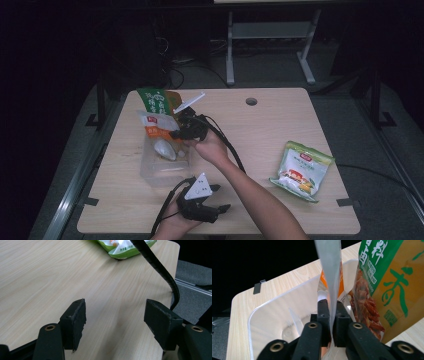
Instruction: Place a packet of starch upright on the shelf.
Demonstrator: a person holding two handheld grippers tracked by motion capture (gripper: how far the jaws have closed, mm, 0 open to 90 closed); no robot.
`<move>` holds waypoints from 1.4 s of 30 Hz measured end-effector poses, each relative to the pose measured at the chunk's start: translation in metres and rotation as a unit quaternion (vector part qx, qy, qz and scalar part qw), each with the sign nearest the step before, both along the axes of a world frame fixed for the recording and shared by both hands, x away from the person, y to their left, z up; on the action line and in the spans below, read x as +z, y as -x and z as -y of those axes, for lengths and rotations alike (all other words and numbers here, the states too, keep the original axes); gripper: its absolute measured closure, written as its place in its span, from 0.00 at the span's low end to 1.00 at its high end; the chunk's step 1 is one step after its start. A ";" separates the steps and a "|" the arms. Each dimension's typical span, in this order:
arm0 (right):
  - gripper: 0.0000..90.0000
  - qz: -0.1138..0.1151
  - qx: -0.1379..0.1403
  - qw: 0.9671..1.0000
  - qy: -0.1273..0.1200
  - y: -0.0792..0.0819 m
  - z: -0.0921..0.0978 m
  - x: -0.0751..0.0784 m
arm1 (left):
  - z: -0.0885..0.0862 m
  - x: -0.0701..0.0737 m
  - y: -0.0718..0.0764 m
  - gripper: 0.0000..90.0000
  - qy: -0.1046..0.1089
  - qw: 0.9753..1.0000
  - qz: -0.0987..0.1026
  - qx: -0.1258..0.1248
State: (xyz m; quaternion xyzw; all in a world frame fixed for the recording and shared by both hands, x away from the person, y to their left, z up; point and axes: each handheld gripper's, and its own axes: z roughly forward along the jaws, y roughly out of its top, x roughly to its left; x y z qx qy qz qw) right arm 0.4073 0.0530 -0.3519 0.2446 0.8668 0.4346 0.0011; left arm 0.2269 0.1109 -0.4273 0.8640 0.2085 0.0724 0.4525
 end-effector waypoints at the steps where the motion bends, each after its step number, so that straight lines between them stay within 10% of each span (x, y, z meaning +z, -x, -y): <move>1: 0.98 0.000 0.000 1.000 0.000 0.000 0.000 0.000 | 0.000 0.000 0.000 0.37 0.002 1.000 0.000 0.000; 12: 0.78 -0.003 0.006 1.000 -0.013 0.001 0.011 0.009 | 0.001 0.000 -0.001 0.36 0.000 1.000 -0.001 0.004; 42: 0.56 -0.004 -0.046 0.999 -0.010 0.022 0.124 0.025 | 0.005 -0.001 -0.009 0.36 0.001 1.000 -0.002 0.004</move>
